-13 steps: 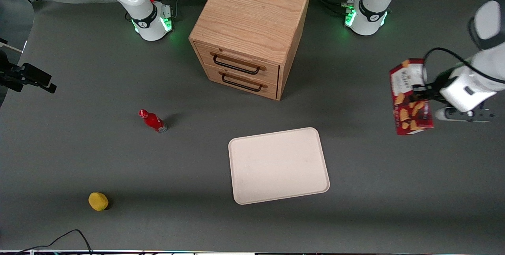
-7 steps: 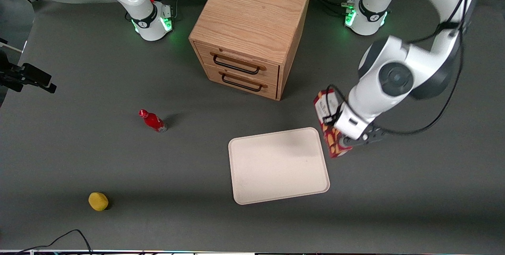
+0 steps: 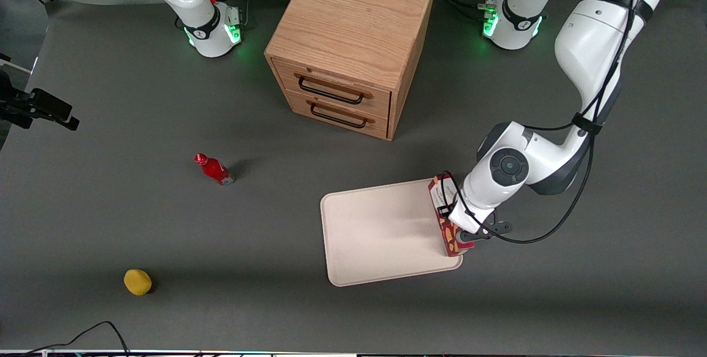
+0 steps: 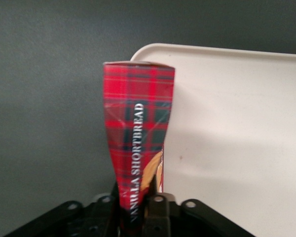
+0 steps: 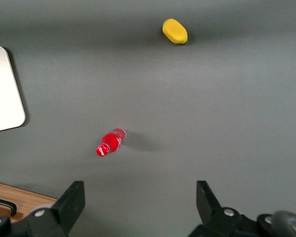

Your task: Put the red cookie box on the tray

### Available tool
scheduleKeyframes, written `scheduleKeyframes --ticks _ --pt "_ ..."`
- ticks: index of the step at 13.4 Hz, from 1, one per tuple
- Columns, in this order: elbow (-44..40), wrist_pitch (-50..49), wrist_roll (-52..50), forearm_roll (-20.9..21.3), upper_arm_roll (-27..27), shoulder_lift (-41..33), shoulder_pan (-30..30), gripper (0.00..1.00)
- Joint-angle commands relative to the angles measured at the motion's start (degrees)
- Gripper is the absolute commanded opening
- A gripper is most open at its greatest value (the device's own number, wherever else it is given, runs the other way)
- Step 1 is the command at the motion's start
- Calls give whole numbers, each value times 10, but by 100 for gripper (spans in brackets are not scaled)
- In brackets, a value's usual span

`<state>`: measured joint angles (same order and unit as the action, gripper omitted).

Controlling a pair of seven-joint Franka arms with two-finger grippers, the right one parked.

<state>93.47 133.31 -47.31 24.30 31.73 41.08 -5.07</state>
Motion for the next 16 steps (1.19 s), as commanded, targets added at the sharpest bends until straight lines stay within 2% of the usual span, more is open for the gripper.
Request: scheduleKeyframes --ticks 1,3,5,6,8,9,11,13,16 --pt "-10 -44 -16 15 6 -28 -3 100" --pt "-11 -108 7 -4 17 -61 -13 100" --pt "-15 -199 137 -106 8 -132 -32 100" --pt "-17 -267 220 -160 -23 -182 -38 100" --pt "-34 -388 379 -255 -137 -274 -30 100" --pt "-33 -446 438 -272 -189 -319 -25 100" --pt "-9 -501 489 -262 -229 -389 -24 100" --pt "36 -517 542 -257 -261 -456 -24 100" --pt "-6 -538 540 -247 -261 -439 -23 100"
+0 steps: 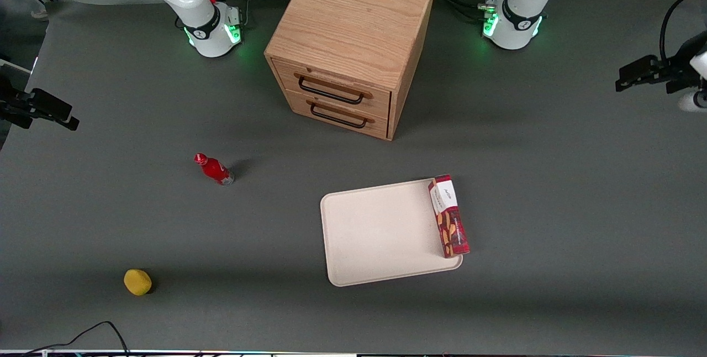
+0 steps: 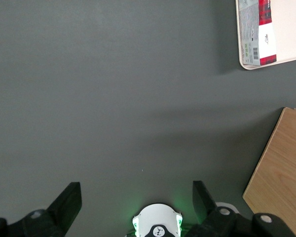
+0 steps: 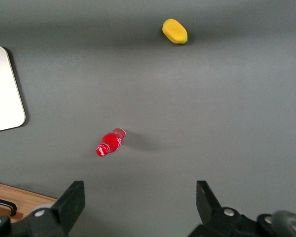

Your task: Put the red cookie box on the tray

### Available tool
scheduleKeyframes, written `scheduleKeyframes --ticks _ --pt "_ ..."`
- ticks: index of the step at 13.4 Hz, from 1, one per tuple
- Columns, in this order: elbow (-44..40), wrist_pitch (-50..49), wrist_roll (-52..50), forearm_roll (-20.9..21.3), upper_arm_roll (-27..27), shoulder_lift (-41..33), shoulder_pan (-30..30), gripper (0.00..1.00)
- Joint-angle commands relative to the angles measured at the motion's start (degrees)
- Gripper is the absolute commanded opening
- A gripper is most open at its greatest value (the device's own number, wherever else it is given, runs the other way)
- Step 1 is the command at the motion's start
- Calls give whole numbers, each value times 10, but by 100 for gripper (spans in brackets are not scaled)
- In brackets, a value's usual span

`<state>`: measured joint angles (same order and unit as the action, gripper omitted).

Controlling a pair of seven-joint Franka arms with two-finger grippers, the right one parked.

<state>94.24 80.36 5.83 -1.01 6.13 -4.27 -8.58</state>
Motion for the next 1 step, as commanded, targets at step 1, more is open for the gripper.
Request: scheduleKeyframes --ticks 1 --pt "-26 -18 7 6 -4 23 13 100"
